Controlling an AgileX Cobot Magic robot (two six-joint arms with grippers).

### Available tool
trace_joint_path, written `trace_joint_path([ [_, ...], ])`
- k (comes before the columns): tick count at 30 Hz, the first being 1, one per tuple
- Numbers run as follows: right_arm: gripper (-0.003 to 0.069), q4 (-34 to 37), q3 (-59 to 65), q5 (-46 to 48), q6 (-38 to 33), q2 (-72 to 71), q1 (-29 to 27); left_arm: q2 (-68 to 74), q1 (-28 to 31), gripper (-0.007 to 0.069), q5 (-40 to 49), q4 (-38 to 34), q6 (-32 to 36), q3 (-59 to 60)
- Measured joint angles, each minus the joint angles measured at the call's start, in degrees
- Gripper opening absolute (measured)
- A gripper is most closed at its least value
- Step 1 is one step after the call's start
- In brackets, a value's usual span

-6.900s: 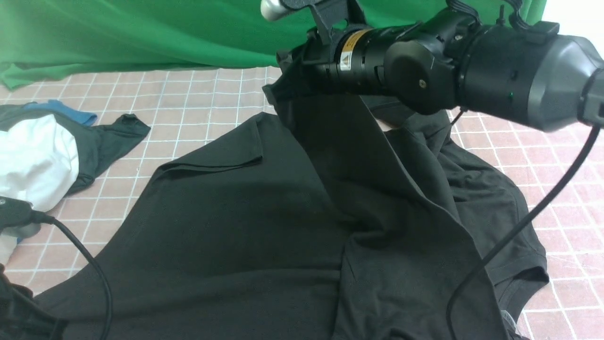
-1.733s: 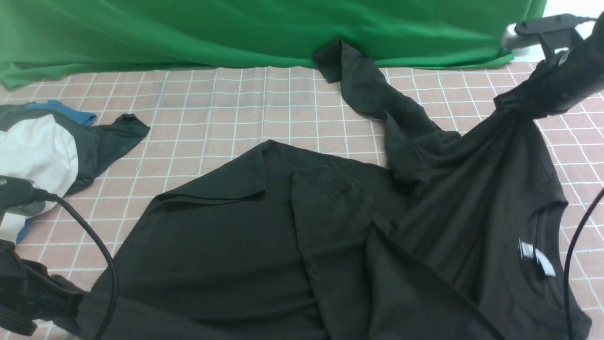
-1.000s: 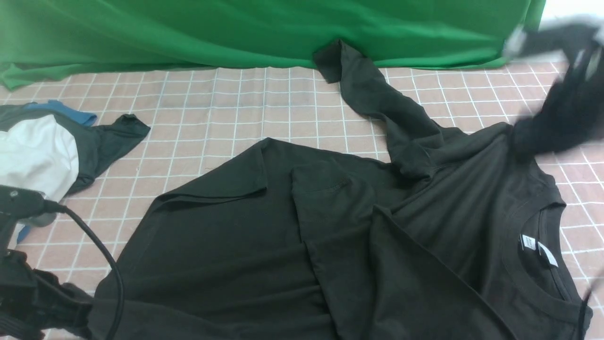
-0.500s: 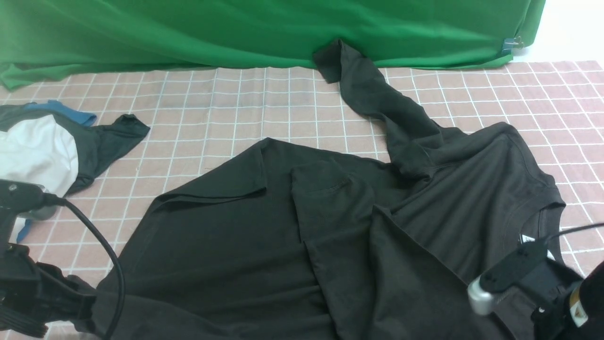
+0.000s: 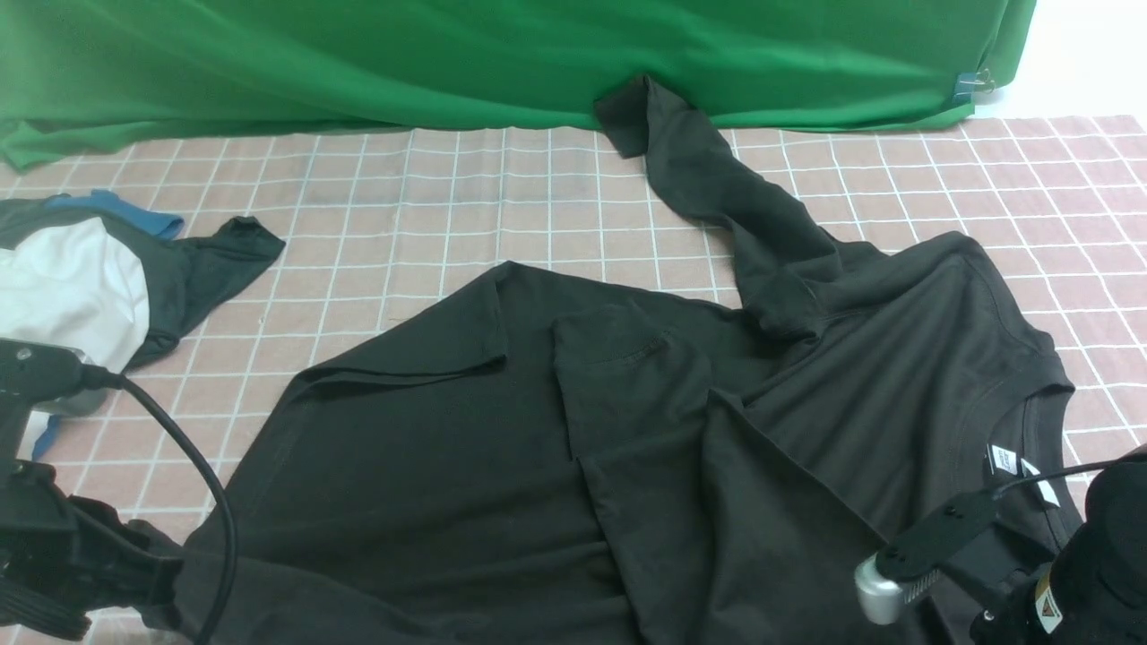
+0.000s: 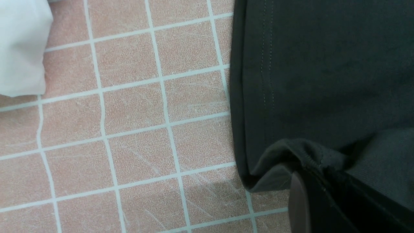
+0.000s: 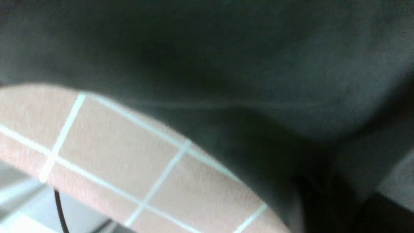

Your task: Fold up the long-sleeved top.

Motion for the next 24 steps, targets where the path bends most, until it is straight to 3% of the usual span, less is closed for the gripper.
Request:
trace_joint_path([
  [3,0.0039,0.08,0.0,2.68,-0.95,0.0,0.0,0.0,0.0,0.0035,0.44,0.0,1.32,0.0],
  [11,0.0038,0.1,0.03,16.75,0.27,-1.88,0.0,-0.11,0.0,0.0035,6.43,1.91,2.58,-1.42],
  [24,0.0044,0.08,1.73,17.67,3.61,-7.87,0.0,-0.65,0.0,0.0035,14.36,3.98,2.6,-2.31],
])
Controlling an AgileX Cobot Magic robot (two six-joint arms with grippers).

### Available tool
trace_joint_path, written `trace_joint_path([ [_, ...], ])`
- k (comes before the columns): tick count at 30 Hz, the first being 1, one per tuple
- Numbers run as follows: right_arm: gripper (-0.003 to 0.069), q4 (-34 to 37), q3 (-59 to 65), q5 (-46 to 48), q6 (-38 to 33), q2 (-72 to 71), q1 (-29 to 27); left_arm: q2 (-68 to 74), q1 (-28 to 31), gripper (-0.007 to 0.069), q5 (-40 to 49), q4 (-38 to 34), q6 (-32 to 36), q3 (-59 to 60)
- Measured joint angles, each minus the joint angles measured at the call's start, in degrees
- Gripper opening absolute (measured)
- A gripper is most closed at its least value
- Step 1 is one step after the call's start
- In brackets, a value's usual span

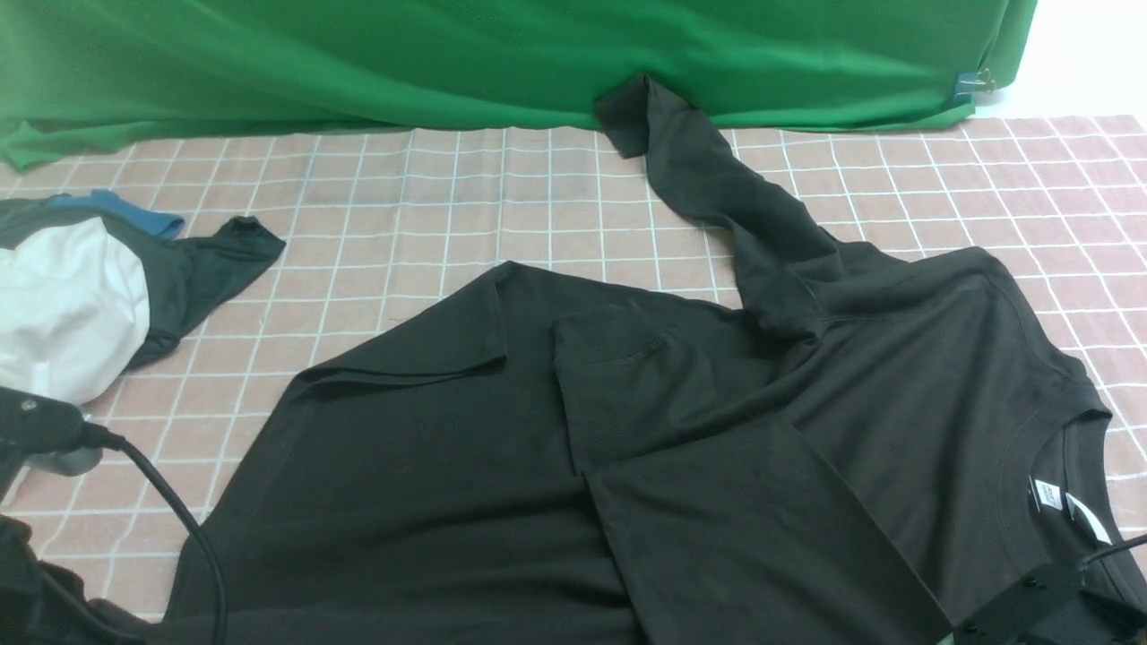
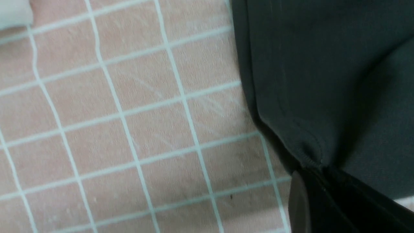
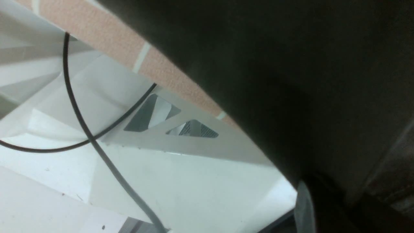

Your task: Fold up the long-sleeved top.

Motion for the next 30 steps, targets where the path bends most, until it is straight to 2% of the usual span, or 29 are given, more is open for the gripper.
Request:
trace_joint_path([
  [4,0.0075,0.0,0.0,0.0,0.07,0.0,0.0,-0.11,0.0,0.0035,2.38,0.37,0.0,-1.02],
  [7,0.0183,0.0,0.01,0.0,0.11,0.0,0.0,-0.1,0.0,0.0035,2.82,0.62,0.0,-1.18],
  [9,0.0316,0.0,0.01,0.06,0.74,0.0,0.0,-0.1,0.0,0.0035,2.82,0.79,0.0,-1.18],
  [13,0.0472,0.07,-0.76,0.49,2.13,-0.39,0.0,-0.1,0.0,0.0035,2.94,0.79,0.0,-1.18],
  [16,0.0479,0.91,-2.92,0.53,3.39,-1.79,0.0,-0.1,0.0,0.0035,2.62,0.79,0.0,-1.18],
  [19,0.0396,4.21,-7.16,0.25,3.42,-5.33,0.97,-0.1,0.0,0.0035,2.12,0.79,0.0,-1.18],
  [21,0.0335,5.6,-8.76,-1.06,1.54,-7.63,3.97,-0.1,0.0,0.0035,1.43,0.81,0.0,-1.18],
  [22,0.0332,5.78,-8.89,-1.55,1.08,-7.78,4.81,-0.1,0.0,0.0035,1.19,0.81,0.0,-1.18],
  [23,0.0314,5.78,-8.82,-3.65,-0.22,-8.53,8.28,-0.1,0.0,0.0035,0.26,0.81,0.0,-1.18],
  [24,0.0311,5.71,-8.64,-4.34,-0.58,-8.61,9.39,-0.1,0.0,0.0035,0.02,0.81,0.0,-1.18],
  [26,0.0318,3.64,-6.1,-10.62,-2.98,-8.05,17.25,-0.1,0.0,0.0035,-1.17,0.81,0.0,-1.18],
  [30,0.0405,-3.22,-0.51,-21.71,-4.11,-4.52,27.42,-0.1,0.0,0.0035,-1.66,1.0,0.0,-1.18],
])
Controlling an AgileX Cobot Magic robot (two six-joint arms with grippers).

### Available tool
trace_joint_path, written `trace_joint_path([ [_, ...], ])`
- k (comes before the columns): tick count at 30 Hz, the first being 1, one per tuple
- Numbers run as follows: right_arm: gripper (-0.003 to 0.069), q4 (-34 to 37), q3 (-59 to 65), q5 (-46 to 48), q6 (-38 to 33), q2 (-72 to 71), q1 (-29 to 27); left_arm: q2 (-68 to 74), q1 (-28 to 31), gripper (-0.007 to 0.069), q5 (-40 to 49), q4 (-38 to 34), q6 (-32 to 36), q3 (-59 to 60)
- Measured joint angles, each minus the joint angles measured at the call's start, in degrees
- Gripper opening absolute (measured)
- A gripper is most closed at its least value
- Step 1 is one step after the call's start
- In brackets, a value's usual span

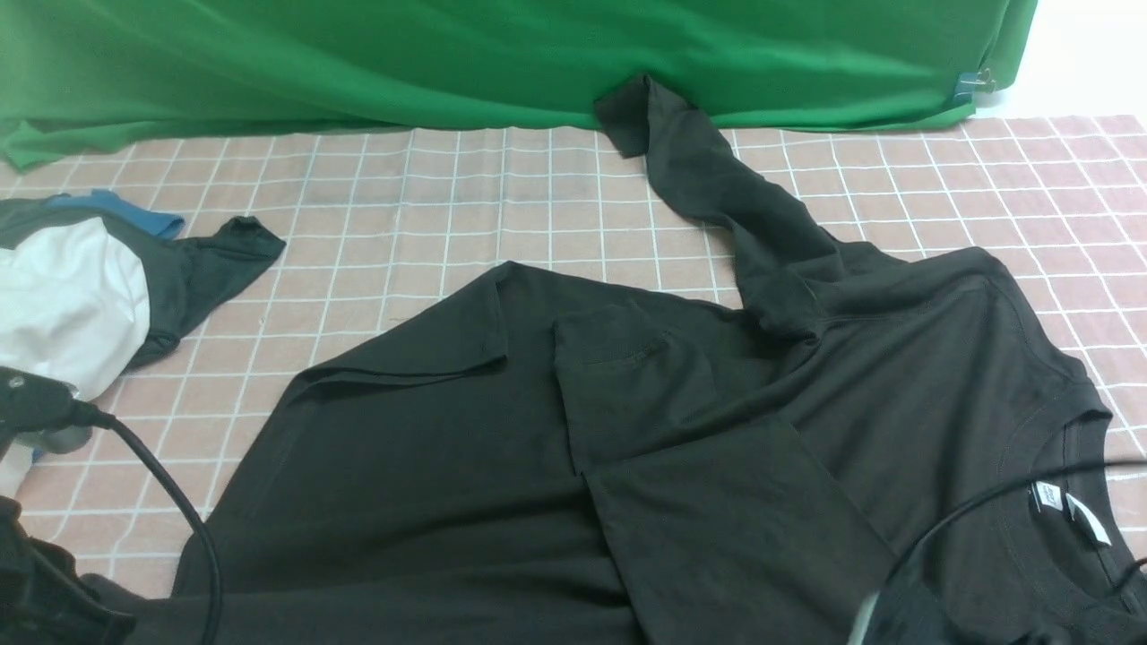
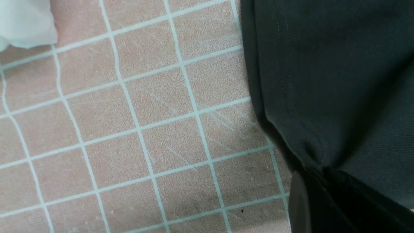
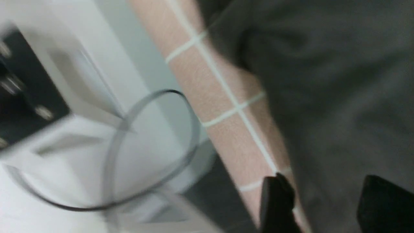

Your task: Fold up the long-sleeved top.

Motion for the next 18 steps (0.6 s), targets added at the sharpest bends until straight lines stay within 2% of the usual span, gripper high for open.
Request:
trace_joint_path([
  [4,0.0475,-2.84,2.17,-7.95,-0.45,5.5,3.54,0.0,0.0,0.0035,-0.41,0.0,0.0,0.0],
  [7,0.0457,-5.53,2.23,-10.44,-0.13,10.15,3.76,0.0,0.0,0.0035,-0.41,-0.21,0.0,0.0],
  [10,0.0388,-8.22,1.95,-10.97,2.86,12.99,4.03,0.0,0.0,0.0035,-0.41,-0.42,0.0,0.0],
  [11,0.0388,-8.33,1.9,-10.84,3.08,13.0,4.03,0.0,0.0,0.0035,-0.41,-0.41,0.0,0.0],
  [13,0.0288,-9.41,1.56,-10.73,4.85,13.67,4.03,0.0,0.0,0.0035,-0.41,-0.41,0.0,0.0],
  [18,0.0142,-11.08,1.43,-10.44,5.62,13.72,4.03,0.0,0.0,0.0035,-0.48,-0.46,0.0,0.0],
])
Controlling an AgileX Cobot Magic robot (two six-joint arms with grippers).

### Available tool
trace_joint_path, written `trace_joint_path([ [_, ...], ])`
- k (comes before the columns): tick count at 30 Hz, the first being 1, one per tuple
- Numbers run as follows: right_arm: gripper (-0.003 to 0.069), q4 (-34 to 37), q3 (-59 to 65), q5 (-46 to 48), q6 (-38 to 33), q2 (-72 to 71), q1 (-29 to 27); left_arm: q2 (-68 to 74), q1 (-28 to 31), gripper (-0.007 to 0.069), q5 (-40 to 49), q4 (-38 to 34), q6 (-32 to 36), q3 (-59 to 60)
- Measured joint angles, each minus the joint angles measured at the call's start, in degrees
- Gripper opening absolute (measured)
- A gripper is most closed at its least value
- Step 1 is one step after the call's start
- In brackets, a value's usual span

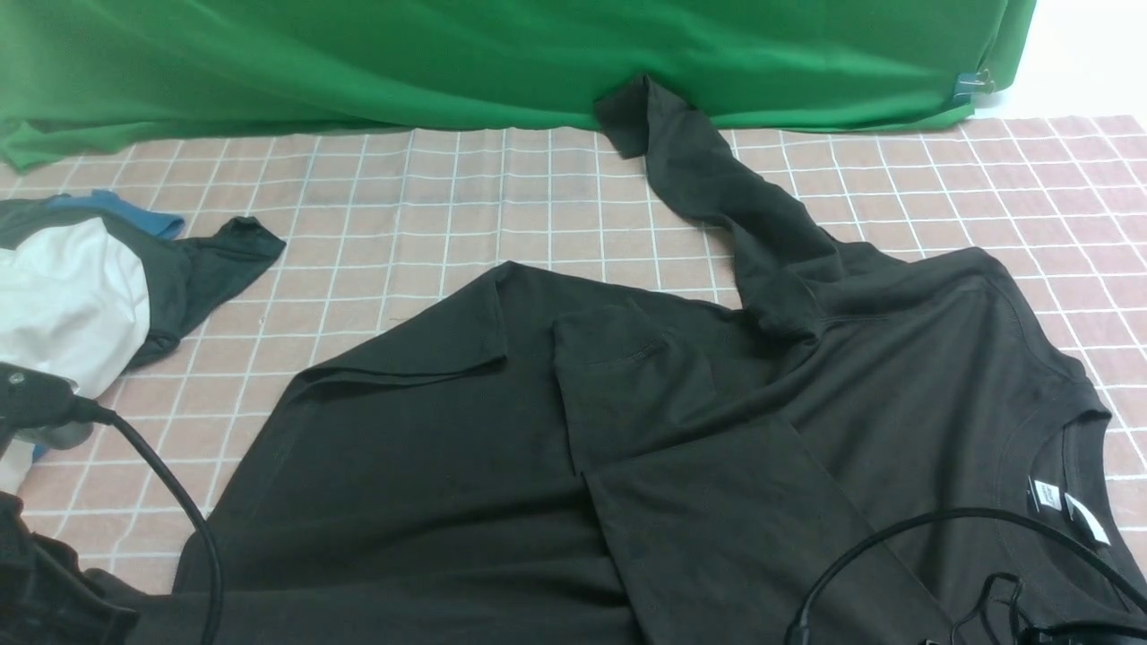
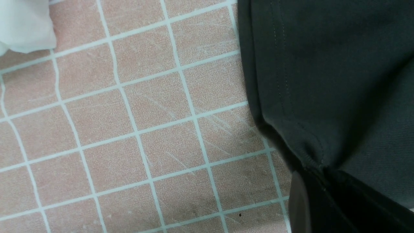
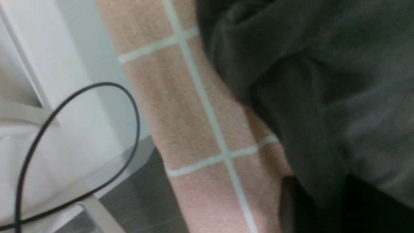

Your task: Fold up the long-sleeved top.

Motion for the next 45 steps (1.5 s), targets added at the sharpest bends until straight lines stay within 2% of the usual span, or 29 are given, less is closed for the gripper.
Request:
trace_joint_path([
  [2,0.0067,0.16,-0.78,1.95,0.0,-0.06,-0.05,0.0,0.0,0.0035,0.0,-0.06,0.0,0.0],
  [3,0.0059,1.42,-1.12,3.78,-0.05,-0.19,-0.05,0.0,0.0,0.0035,0.0,-0.19,0.0,0.0],
  [9,0.0055,10.84,-2.02,15.7,-4.3,-4.77,0.01,0.0,0.0,0.0035,0.44,-0.54,0.0,0.0],
  [14,0.0062,12.99,-2.15,18.9,-5.59,-8.01,0.01,0.0,0.0,0.0035,1.62,-0.54,0.0,0.0],
  [17,0.0127,13.69,-2.15,19.58,-5.71,-8.42,0.01,0.0,0.0,0.0035,3.55,-0.54,0.0,0.0],
  [19,0.0216,14.48,-2.15,20.3,-5.76,-8.42,0.01,0.0,0.0,0.0035,4.45,-0.54,0.0,0.0],
  [20,0.0295,14.71,-2.15,20.61,-5.76,-8.42,0.01,0.0,0.0,0.0035,4.83,-0.54,0.0,0.0],
  [22,0.0378,14.77,-2.15,20.84,-5.76,-8.42,0.01,0.0,0.0,0.0035,5.07,-0.54,0.0,0.0],
  [23,0.0487,14.85,-2.54,21.1,-5.63,-8.42,0.01,0.0,0.0,0.0035,5.27,-0.54,0.0,0.0],
  [24,0.0528,14.85,-3.33,21.63,-5.29,-8.42,0.01,0.0,0.0,0.0035,5.44,-0.54,0.0,0.0],
  [26,0.0553,14.58,-5.97,21.9,-4.3,-8.37,0.01,0.0,0.0,0.0035,5.49,-0.54,0.0,0.0],
  [29,0.0495,13.45,-12.35,19.22,-3.12,-8.23,-0.07,0.0,0.0,0.0035,5.49,-0.54,0.0,0.0],
  [31,0.0391,13.16,-20.29,14.35,-3.27,-6.53,-1.7,0.0,0.0,0.0035,5.01,-0.54,0.0,0.0],
  [33,0.0318,13.05,-26.24,12.0,-3.81,-3.55,-3.49,0.0,0.0,0.0035,4.9,-0.54,0.0,0.0],
  [37,0.0251,13.01,-39.79,10.03,-5.62,5.54,-8.32,0.0,0.0,0.0035,4.9,-0.54,0.0,0.0],
  [42,0.0271,13.01,-52.88,9.29,-3.58,18.08,-14.31,0.0,0.0,0.0035,3.69,-0.54,0.0,0.0],
  [45,0.0377,13.36,-61.74,9.29,3.5,27.86,-19.53,0.0,0.0,0.0035,2.72,-0.54,0.0,0.0],
])
